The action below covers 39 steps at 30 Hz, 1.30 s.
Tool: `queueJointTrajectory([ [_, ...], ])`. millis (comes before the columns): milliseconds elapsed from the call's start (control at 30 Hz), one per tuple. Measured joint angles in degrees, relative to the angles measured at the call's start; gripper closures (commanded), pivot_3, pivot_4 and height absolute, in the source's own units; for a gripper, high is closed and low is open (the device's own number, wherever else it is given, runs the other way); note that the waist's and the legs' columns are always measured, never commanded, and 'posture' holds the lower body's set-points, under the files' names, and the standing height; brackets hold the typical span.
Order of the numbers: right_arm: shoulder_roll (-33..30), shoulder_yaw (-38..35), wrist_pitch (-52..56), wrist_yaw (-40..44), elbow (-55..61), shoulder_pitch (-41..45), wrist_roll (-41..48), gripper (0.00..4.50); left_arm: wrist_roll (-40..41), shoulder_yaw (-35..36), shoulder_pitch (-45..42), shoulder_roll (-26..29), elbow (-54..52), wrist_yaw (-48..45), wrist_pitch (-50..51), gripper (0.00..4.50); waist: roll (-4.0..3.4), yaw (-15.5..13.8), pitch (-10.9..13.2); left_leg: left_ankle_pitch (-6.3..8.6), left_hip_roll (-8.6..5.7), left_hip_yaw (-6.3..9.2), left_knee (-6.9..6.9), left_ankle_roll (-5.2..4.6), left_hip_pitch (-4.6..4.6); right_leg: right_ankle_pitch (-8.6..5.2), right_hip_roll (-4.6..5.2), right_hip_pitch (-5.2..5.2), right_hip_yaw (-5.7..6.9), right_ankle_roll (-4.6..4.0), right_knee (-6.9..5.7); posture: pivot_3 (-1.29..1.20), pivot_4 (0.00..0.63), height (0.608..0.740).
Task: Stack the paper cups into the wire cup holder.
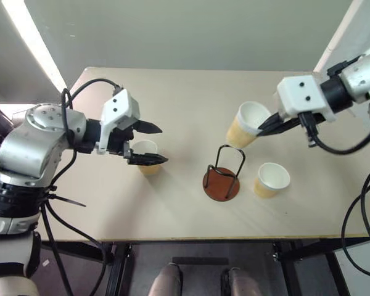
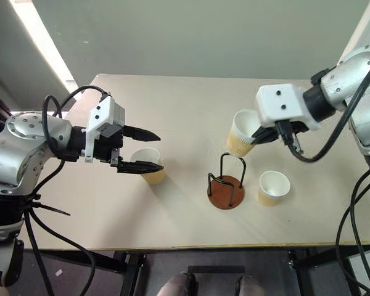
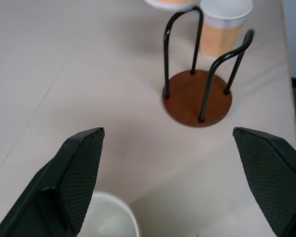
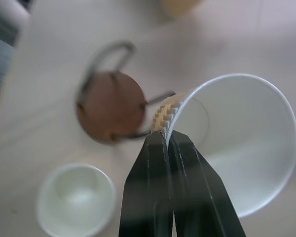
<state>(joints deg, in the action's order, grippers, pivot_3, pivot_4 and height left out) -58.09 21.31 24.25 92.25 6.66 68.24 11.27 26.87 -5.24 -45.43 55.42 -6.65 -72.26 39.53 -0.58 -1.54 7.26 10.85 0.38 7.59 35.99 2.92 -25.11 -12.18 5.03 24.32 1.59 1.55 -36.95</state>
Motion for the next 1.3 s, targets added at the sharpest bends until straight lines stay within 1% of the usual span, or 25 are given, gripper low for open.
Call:
queueJointTrajectory([
  [67,0.2,0.2,1.9,0.0,2.4,0.0,0.9,4.44,-0.3,-0.4,-0.2,-0.3,0.4,-0.2,-0.6,0.00,0.00,0.1,0.0,0.11,0.01,0.01,-0.04,-0.42,0.07,0.01,0.00,-0.01,0.00,0.02,-0.07,0.00,0.150,0.740],
  [133,1.1,0.2,2.6,0.0,3.3,0.0,0.9,4.44,-1.1,-0.6,-0.5,-0.5,0.9,-0.2,-0.8,0.00,0.00,0.1,0.0,0.05,0.02,0.03,-0.04,-0.53,0.10,0.03,-0.01,-0.02,0.00,0.04,-0.10,0.00,0.150,0.740],
  [367,2.9,1.1,2.8,0.0,4.4,-0.1,0.8,4.44,-1.7,-0.6,-0.6,-0.6,1.2,-1.0,-0.9,0.00,0.01,0.1,0.0,-0.02,0.00,0.03,0.00,-0.59,0.09,0.05,-0.02,-0.05,0.00,0.03,-0.09,0.00,0.150,0.740],
  [500,3.8,2.2,0.6,0.0,4.5,-2.0,-0.4,4.44,-1.5,-0.4,-0.6,-0.6,1.0,-1.3,-0.9,0.00,0.02,0.1,0.0,-0.01,-0.01,0.03,0.00,-0.59,0.07,0.06,-0.02,-0.05,0.00,0.06,-0.07,0.00,0.150,0.740],
  [700,4.2,2.6,-2.7,0.0,2.8,-2.6,-2.1,4.44,2.8,2.4,-1.5,-0.4,0.3,-2.1,1.0,0.00,0.02,0.1,0.0,0.00,-0.01,0.02,0.00,-0.58,0.05,0.10,-0.01,-0.04,0.01,0.11,-0.06,0.00,0.150,0.740],
  [900,4.4,3.3,-5.4,0.0,1.0,-2.7,-3.6,4.44,5.4,4.7,-1.7,0.4,-0.4,-2.4,2.6,0.00,0.02,0.1,0.0,0.01,0.00,0.02,0.01,-0.61,0.07,0.11,-0.02,-0.05,0.01,0.13,-0.08,0.00,0.150,0.740],
  [1100,3.5,5.5,-7.7,0.0,0.6,-3.7,-3.7,4.44,7.0,6.4,-1.7,2.0,-0.8,-2.5,3.8,0.00,0.02,0.1,0.0,0.00,0.00,0.01,0.00,-0.60,0.06,0.10,-0.02,-0.05,0.00,0.13,-0.06,0.00,0.150,0.740],
  [1233,3.0,6.1,-8.3,0.0,0.8,-3.7,-3.6,4.44,7.1,6.5,-1.7,2.1,-0.8,-2.4,3.9,0.00,0.02,0.1,0.0,0.00,0.00,0.02,0.01,-0.61,0.06,0.10,-0.02,-0.05,0.00,0.13,-0.06,0.00,0.150,0.740],
  [1300,3.2,6.2,-8.3,0.0,0.9,-3.7,-3.7,4.07,7.1,6.5,-1.7,2.1,-0.8,-2.4,3.9,0.00,0.02,0.1,0.0,0.00,0.00,0.02,0.00,-0.61,0.07,0.10,-0.02,-0.05,0.01,0.13,-0.07,0.00,0.150,0.740],
])
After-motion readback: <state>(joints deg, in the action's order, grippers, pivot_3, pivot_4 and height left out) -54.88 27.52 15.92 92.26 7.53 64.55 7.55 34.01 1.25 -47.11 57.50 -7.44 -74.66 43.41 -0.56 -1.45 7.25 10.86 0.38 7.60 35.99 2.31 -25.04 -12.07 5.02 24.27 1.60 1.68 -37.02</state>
